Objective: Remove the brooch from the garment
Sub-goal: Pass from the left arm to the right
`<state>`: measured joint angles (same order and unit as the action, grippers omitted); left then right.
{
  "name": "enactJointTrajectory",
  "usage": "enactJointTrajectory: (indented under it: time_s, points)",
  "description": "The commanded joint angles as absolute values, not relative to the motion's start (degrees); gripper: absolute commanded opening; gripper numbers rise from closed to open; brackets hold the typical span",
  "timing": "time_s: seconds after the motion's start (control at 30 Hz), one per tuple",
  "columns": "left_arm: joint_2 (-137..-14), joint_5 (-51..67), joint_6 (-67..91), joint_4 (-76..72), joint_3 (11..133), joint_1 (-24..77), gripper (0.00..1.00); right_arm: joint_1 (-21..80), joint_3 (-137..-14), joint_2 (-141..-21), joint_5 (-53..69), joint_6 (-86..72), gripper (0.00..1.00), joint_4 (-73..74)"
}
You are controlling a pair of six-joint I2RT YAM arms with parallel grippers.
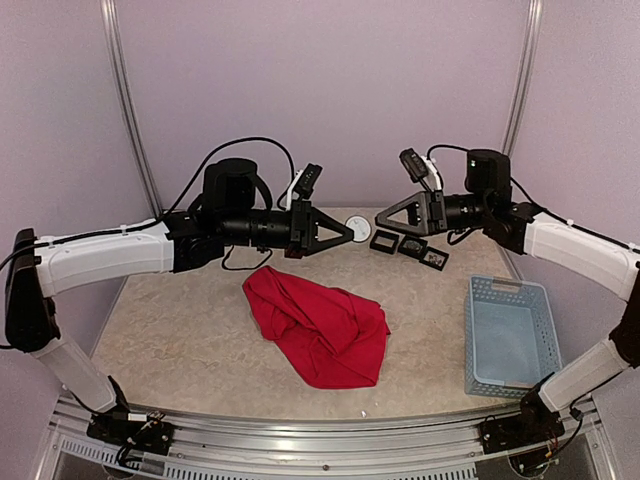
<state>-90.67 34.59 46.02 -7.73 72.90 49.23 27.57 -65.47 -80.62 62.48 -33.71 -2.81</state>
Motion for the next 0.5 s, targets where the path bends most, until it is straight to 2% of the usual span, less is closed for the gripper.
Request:
enactJointTrajectory:
  time_s: [0.0,0.13,0.47]
  points:
    - [-92.5,36.6,44.5,-6.7,75.6,49.7,0.0,27.9,-65.8,-82.1,66.0,-33.8,0.42,-1.6]
    - [-93.4,37.1,44.1,-5.8,76.9,49.8,0.0,27.9,-65.8,-83.0,66.8,-34.2,0.35,-1.7]
    - [-94.4,37.5,43.9,-5.4,77.9,49.8,0.0,28.0,-65.4,-83.8,70.2,-37.1,0.27,-5.2]
